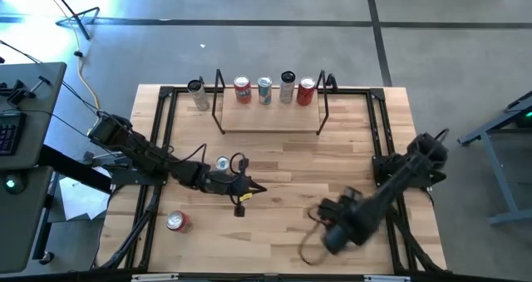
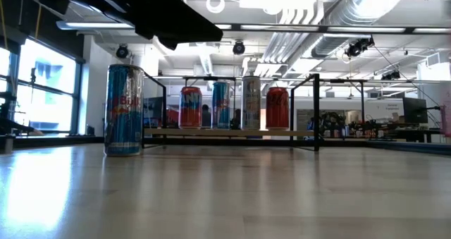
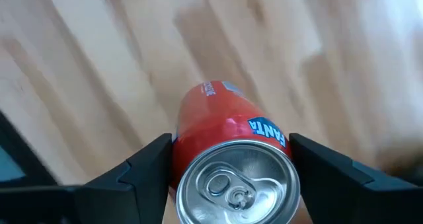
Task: Place canned beverage on shelf
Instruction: Put the red soda can on the shelf aligned with the other red orange soda can
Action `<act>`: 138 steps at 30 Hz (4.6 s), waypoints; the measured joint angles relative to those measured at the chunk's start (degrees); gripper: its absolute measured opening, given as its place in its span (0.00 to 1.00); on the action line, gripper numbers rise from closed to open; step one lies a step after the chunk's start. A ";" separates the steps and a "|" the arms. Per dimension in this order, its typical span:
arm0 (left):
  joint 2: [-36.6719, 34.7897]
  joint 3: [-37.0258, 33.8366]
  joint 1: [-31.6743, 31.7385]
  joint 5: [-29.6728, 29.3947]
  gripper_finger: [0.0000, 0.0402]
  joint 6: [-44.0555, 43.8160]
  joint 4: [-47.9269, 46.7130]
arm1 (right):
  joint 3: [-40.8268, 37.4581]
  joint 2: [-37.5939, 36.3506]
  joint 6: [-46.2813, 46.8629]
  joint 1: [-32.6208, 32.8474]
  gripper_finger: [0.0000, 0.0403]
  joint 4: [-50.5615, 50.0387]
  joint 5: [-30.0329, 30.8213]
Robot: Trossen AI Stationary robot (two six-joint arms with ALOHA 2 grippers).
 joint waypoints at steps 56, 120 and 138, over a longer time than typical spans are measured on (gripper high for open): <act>0.00 0.00 -2.92 -6.23 0.00 -1.50 -0.88 | -0.23 -2.92 -56.30 -26.94 0.58 15.95 14.07; 6.32 2.25 14.59 -0.48 0.76 -10.88 -1.26 | -53.09 -2.05 -65.03 -32.39 0.07 117.26 5.02; 8.70 2.36 16.40 1.64 0.63 -10.10 3.17 | -53.09 -2.08 -65.21 -32.41 0.07 117.55 4.95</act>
